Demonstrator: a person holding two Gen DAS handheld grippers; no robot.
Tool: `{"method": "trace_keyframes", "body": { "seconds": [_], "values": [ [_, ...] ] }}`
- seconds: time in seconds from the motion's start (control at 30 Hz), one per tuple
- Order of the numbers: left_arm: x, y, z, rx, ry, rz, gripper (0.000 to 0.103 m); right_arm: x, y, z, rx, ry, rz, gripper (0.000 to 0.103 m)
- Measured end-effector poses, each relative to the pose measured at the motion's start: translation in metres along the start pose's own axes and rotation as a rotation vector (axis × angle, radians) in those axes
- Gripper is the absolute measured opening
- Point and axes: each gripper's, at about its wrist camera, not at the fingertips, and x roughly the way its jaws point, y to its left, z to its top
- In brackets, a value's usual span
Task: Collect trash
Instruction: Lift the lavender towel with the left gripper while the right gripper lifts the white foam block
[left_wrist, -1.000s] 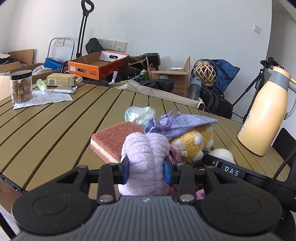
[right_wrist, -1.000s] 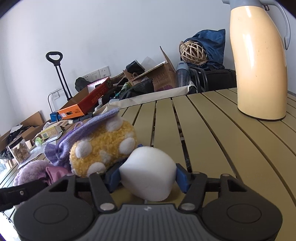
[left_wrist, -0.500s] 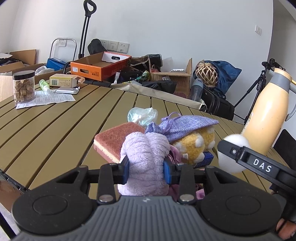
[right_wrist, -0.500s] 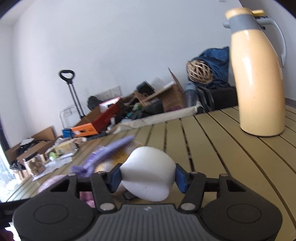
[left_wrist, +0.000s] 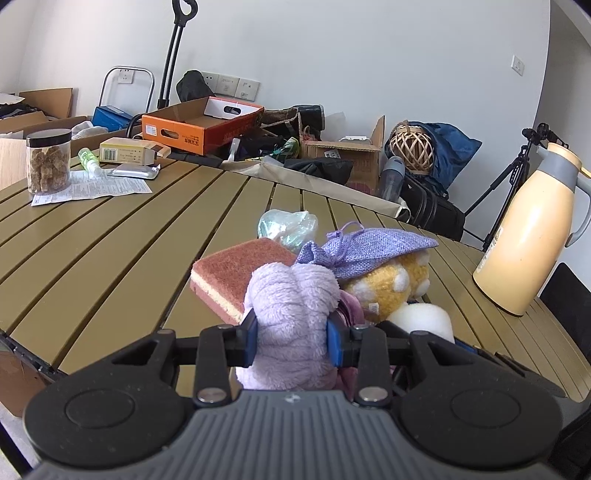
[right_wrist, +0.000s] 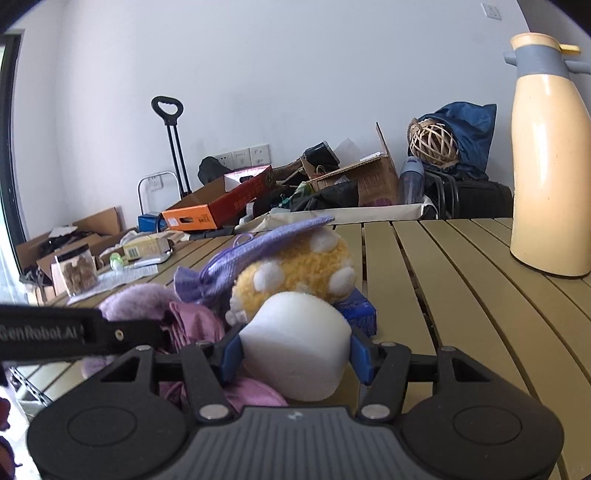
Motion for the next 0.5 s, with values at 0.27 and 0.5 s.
{"method": "trace_keyframes", "body": {
  "seconds": [0.27, 0.5],
  "values": [
    [-0.009, 0.014, 0.004, -0.012, -0.014, 0.026, 0.037, 0.003, 0.004, -0.006, -0.009, 0.006, -0.022, 0.058],
    [-0.02, 0.023, 0.006, -0.001, -0.044, 0.047, 0.037, -0.001, 0.001, -0.002, 0.014, -0.019, -0.014, 0.058]
  ]
}}
